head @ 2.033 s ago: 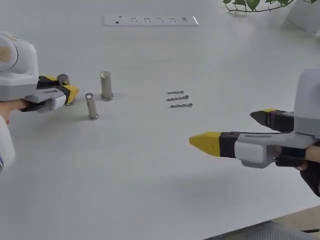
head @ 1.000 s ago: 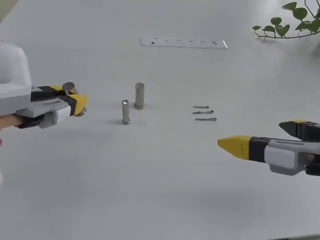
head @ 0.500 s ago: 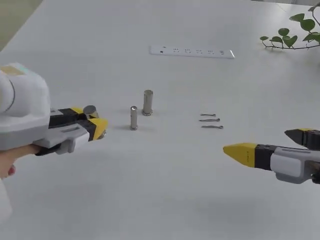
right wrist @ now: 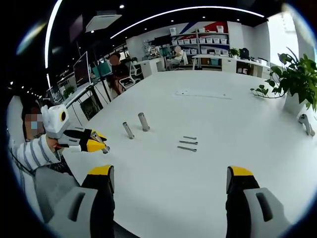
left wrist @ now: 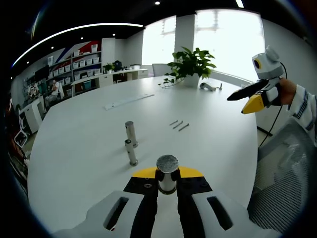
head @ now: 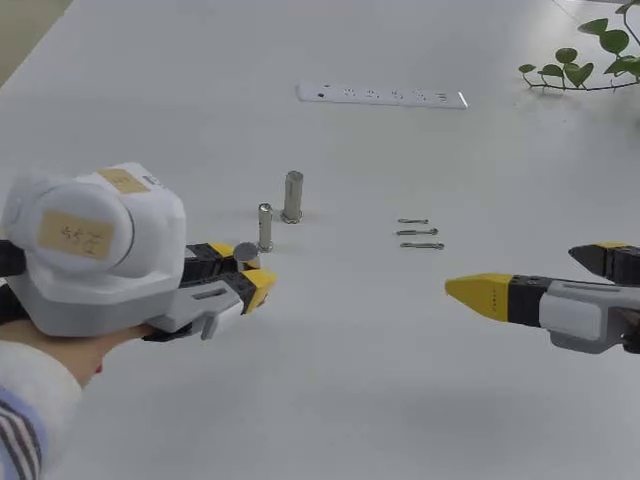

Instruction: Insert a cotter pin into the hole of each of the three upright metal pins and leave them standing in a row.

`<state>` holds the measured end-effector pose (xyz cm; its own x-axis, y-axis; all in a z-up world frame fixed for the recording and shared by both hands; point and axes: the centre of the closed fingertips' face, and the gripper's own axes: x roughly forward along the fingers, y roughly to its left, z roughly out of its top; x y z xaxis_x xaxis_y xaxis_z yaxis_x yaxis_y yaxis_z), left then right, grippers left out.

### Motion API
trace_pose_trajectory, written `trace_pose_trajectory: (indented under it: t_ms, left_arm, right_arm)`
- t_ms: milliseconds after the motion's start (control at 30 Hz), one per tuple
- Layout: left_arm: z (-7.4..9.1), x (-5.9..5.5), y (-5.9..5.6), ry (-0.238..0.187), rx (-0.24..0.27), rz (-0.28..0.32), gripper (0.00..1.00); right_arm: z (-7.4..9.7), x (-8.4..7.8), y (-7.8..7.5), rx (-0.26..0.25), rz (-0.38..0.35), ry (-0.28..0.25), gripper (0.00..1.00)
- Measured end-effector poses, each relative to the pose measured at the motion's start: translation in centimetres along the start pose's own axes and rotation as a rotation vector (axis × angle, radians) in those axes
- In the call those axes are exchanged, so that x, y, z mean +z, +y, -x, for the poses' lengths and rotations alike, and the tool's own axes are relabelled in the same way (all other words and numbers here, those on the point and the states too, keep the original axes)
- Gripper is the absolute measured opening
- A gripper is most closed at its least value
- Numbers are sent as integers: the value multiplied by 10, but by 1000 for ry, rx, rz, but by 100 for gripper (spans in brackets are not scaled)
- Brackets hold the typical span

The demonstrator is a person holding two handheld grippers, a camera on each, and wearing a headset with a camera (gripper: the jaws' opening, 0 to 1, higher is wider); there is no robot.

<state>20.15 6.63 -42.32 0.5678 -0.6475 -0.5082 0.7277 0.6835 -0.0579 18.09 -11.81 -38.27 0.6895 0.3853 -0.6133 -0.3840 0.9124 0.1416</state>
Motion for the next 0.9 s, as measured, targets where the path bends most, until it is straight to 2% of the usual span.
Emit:
trace_pose_trajectory:
  t_ms: [100, 167, 433, 567, 667, 900]
  left_arm:
    - [-8, -1, -7, 7, -16, 15, 9]
    - [-14, -2, -14, 9, -29, -16, 9]
    - [-33, -9, -29, 34, -83, -50, 9]
    - [-40, -12, -31, 48, -88, -64, 10]
    - [-44, -15, -29, 64, -66, -70, 9]
    - [-50, -15, -31, 62, -72, -81, 10]
  right_arm:
    - [1, -1, -1, -4, -2, 2, 93]
    - [1, -3, -1, -6, -3, 6, 92]
    - [4, -4, -1, -22, -1, 12, 93]
    - [5, -4, -1, -24, -2, 12, 93]
    - [5, -6, 0, -25, -1, 19, 93]
    - [3, -7, 1, -21, 0, 28, 93]
